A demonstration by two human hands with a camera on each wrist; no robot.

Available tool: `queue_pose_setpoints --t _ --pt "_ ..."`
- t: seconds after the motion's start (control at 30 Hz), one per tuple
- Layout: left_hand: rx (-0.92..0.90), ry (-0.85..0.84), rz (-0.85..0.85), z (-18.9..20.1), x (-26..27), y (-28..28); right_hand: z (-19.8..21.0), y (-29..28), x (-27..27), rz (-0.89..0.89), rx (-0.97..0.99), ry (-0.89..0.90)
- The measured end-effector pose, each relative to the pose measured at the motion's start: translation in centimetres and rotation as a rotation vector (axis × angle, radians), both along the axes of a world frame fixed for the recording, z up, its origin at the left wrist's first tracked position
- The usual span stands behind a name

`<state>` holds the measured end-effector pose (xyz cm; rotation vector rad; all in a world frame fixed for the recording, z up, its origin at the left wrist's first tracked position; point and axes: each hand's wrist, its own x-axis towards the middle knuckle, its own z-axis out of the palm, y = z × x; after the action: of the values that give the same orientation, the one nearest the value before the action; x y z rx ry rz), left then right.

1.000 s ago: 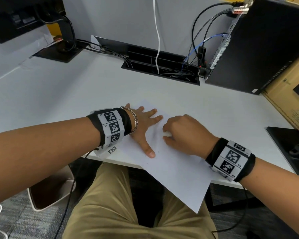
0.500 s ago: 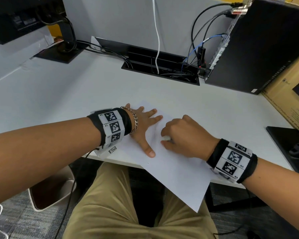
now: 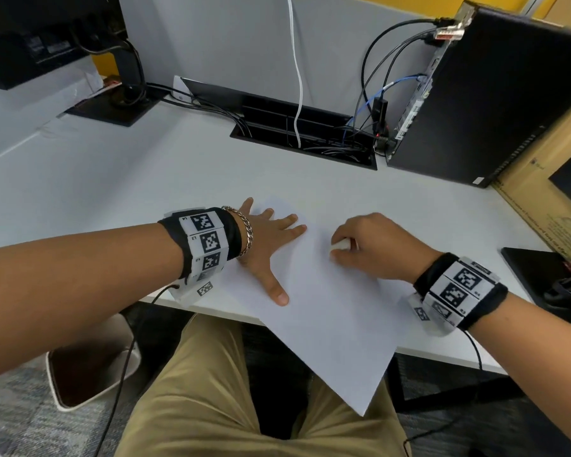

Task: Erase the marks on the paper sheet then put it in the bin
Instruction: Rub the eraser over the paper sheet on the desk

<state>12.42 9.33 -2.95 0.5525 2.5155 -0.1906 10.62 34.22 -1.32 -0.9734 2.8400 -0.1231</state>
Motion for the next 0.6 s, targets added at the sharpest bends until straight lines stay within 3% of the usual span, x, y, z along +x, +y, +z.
queue_pose_setpoints --t 0.13,0.4,0.6 --pt "-0.009 0.023 -0.079 0.6 -0.2 -1.1 -0.9 1.1 2.1 0.061 -0.026 -0.099" --pt "-0.023 -0.085 -0.006 1.6 -0.7 -3.9 -1.0 0.5 7.6 0.160 -0.071 -0.115" --pt "0.064 -0.118 -0.044 0.8 1.1 -1.3 0.2 -0.3 5.3 0.099 -0.064 -0.078"
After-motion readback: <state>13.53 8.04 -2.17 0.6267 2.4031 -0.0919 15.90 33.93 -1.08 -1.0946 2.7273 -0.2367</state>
